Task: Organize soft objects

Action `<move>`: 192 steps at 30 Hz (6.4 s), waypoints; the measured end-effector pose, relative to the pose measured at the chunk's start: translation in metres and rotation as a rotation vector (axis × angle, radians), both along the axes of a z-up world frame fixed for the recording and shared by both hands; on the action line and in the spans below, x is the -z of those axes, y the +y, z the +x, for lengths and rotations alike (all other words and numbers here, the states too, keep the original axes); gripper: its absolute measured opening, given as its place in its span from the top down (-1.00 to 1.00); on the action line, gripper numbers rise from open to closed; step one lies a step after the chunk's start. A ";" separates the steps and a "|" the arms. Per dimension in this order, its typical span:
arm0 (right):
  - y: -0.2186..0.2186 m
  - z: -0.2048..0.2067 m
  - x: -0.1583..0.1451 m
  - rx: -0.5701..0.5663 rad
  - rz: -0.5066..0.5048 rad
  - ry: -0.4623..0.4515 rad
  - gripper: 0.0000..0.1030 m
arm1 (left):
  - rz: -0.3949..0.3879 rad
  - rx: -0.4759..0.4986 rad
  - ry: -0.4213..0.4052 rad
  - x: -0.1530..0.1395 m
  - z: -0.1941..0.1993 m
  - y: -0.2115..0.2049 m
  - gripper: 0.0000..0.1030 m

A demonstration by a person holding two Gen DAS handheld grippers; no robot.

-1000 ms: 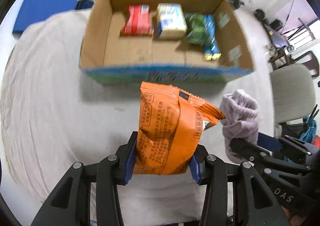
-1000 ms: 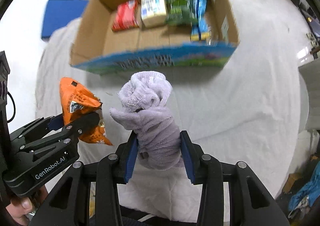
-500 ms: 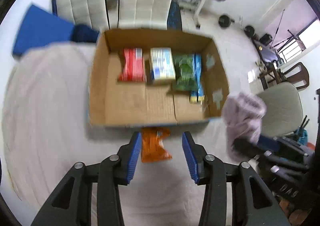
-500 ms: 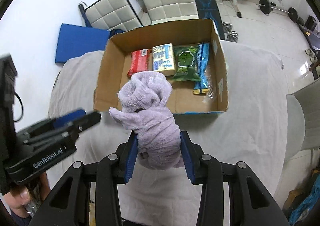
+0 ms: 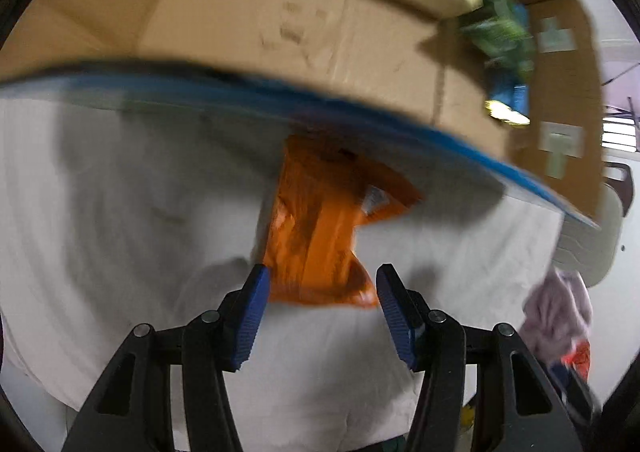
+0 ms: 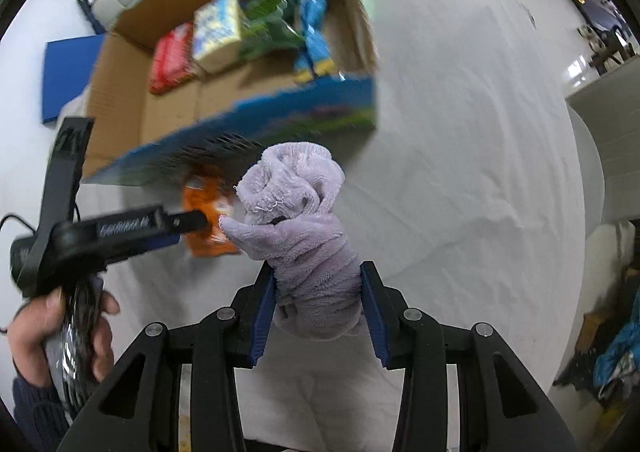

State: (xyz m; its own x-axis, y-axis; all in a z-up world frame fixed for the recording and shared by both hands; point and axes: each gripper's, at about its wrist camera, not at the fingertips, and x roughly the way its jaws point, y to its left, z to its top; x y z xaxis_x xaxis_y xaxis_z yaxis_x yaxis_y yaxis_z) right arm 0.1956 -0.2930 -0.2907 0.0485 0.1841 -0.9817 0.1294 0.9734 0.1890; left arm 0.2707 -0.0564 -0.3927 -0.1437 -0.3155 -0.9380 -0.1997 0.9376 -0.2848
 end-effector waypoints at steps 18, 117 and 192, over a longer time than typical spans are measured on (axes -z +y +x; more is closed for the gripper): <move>0.026 0.001 -0.037 -0.084 0.103 -0.048 0.16 | 0.093 0.071 -0.329 -0.130 -0.059 -0.013 0.32; 0.026 -0.084 -0.315 -0.104 -0.048 -0.483 -1.00 | 0.289 0.009 -0.733 -0.398 -0.136 0.003 -0.93; 0.017 -0.084 -0.340 -0.092 -0.153 -0.586 -1.00 | 0.411 -0.032 -0.810 -0.406 -0.146 -0.005 -1.00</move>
State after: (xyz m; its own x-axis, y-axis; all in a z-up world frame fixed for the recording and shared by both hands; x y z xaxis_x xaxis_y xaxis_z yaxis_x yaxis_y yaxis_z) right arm 0.1111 -0.2755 0.0496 0.5793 0.0721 -0.8119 -0.0396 0.9974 0.0604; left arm 0.1243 -0.0617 0.0136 0.6117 0.0733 -0.7877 -0.1114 0.9938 0.0059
